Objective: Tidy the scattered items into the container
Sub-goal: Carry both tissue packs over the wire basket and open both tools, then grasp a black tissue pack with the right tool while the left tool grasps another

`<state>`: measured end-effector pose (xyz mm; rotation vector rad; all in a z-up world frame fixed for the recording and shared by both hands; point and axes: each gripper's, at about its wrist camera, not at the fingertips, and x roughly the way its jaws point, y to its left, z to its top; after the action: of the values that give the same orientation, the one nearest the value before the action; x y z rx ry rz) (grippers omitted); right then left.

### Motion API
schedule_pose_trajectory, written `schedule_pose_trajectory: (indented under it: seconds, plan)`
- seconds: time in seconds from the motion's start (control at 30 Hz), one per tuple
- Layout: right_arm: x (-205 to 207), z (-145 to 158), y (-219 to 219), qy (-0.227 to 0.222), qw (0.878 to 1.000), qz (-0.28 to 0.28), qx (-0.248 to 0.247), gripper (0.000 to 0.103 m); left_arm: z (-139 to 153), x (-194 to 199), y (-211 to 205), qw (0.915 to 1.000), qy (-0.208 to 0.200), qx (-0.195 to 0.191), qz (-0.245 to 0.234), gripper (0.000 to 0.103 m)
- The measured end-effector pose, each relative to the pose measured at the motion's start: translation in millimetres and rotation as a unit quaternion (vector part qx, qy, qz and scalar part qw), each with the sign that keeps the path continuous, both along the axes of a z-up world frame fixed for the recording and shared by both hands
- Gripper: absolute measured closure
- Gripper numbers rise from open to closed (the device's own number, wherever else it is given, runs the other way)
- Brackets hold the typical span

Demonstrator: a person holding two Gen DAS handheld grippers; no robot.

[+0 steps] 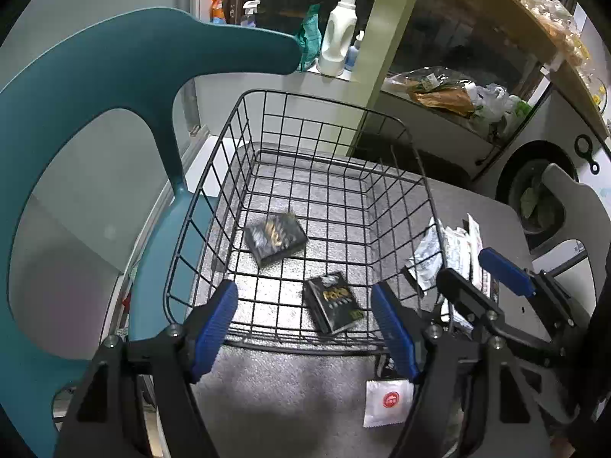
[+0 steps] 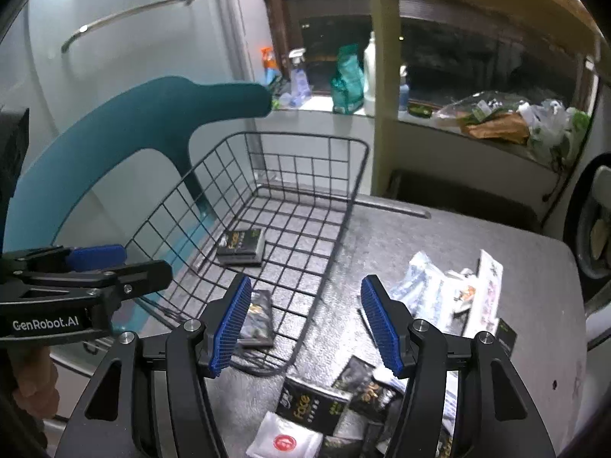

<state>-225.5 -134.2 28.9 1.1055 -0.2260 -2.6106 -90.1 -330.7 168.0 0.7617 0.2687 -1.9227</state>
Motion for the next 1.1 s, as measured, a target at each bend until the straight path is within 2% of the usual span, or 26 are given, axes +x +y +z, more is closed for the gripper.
schedule_pose_trajectory:
  seconds: [0.27, 0.57, 0.73, 0.97, 1.0, 1.03, 1.1]
  plan:
    - [44.7, -7.6, 46.5, -0.013, 1.0, -0.015, 0.002, 0.043, -13.3, -11.6, 45.5, 0.9994, -0.024, 0.002, -0.025, 0.027]
    - [88.7, -75.8, 89.9, -0.079, 0.996, -0.041, 0.011, 0.043, -78.0, -29.6, 80.3, 0.9958, -0.061, 0.053, -0.043, 0.027]
    - [87.1, -93.1, 86.8, -0.083, 0.996, -0.036, 0.013, 0.043, -110.3, -36.5, 85.6, 0.9929, -0.073, 0.084, -0.042, 0.027]
    - [62.0, -101.4, 69.9, -0.085, 0.996, -0.024, 0.011, 0.043, -108.7, -38.8, 91.8, 0.9933, -0.073, 0.081, -0.037, 0.027]
    - [59.0, -103.2, 70.1, -0.09, 0.996, -0.023, 0.008, 0.045, -108.7, -38.3, 91.1, 0.9934, -0.072, 0.082, -0.035, 0.027]
    - [56.6, -105.6, 71.9, -0.095, 0.995, -0.021, -0.001, 0.057, -108.7, -37.5, 90.1, 0.9933, -0.072, 0.084, -0.033, 0.027]
    - [56.1, -107.4, 74.7, -0.099, 0.995, -0.014, -0.008, 0.066, -109.9, -36.0, 89.1, 0.9932, -0.069, 0.088, -0.03, 0.027]
